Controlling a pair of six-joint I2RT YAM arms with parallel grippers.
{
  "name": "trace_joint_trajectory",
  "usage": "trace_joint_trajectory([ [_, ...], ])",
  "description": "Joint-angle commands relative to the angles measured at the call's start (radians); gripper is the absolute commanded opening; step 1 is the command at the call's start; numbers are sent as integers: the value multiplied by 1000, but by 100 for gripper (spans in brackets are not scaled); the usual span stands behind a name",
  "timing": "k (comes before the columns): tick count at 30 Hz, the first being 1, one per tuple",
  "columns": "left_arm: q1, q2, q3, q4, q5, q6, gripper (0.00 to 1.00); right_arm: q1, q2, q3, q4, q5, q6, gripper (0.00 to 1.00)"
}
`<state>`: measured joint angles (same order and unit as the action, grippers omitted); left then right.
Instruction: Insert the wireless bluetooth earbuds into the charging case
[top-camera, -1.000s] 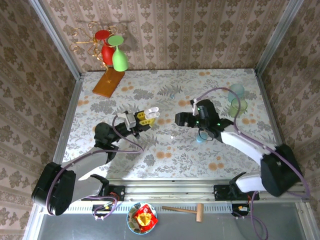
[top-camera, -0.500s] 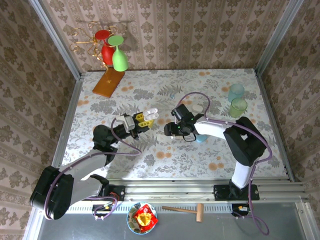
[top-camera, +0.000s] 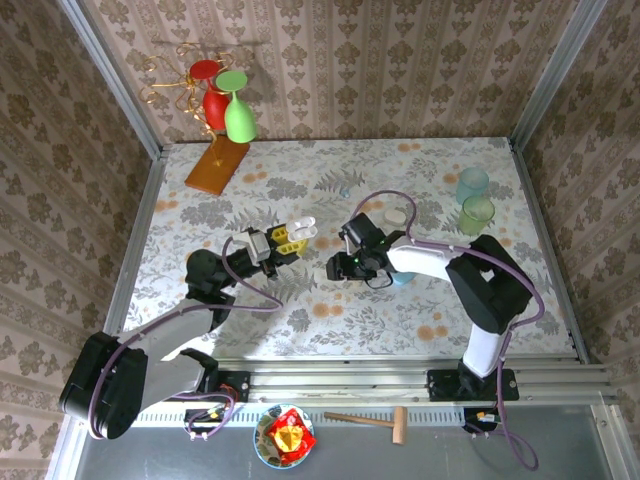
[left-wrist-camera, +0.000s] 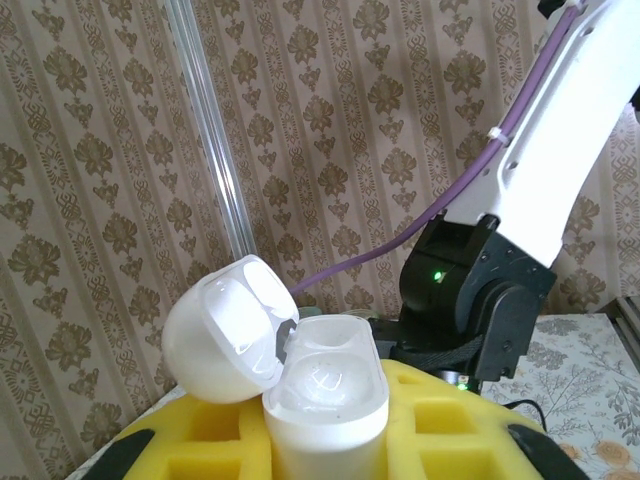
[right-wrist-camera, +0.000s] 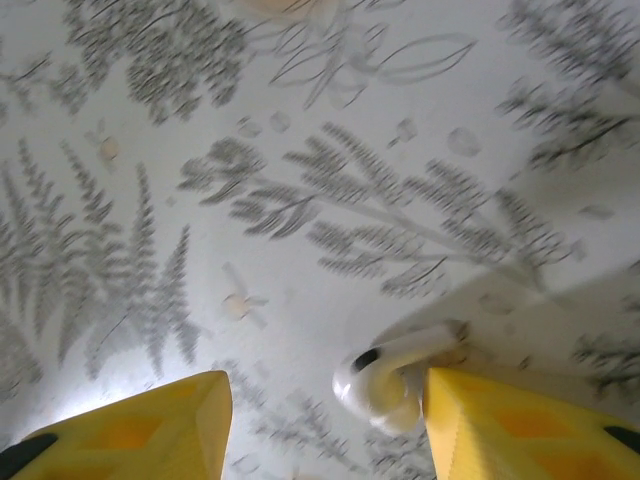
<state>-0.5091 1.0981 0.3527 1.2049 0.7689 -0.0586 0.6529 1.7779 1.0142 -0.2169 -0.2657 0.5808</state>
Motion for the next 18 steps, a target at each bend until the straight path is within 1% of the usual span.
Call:
trace_joint_trajectory([
  [1,-2,3,-1,25,2,13,0,11,-72,-18,0,-63,17,53],
  [4,-2,5,3,27,3,12,0,11,-95,-14,-24,13,-12,53],
  [6,-2,6,5,26,4,13,0,11,-82,10,-64,59,-49,55],
  [10,-2,5,4,28,3,13,0,13,-24,92,-154,118,-129,56],
  [13,-2,-2,0,28,2,13,0,13,31,152,-214,139,-171,55],
  [18,-2,-20,-6,9,-6,26,0,35,86,230,-314,207,-219,51],
])
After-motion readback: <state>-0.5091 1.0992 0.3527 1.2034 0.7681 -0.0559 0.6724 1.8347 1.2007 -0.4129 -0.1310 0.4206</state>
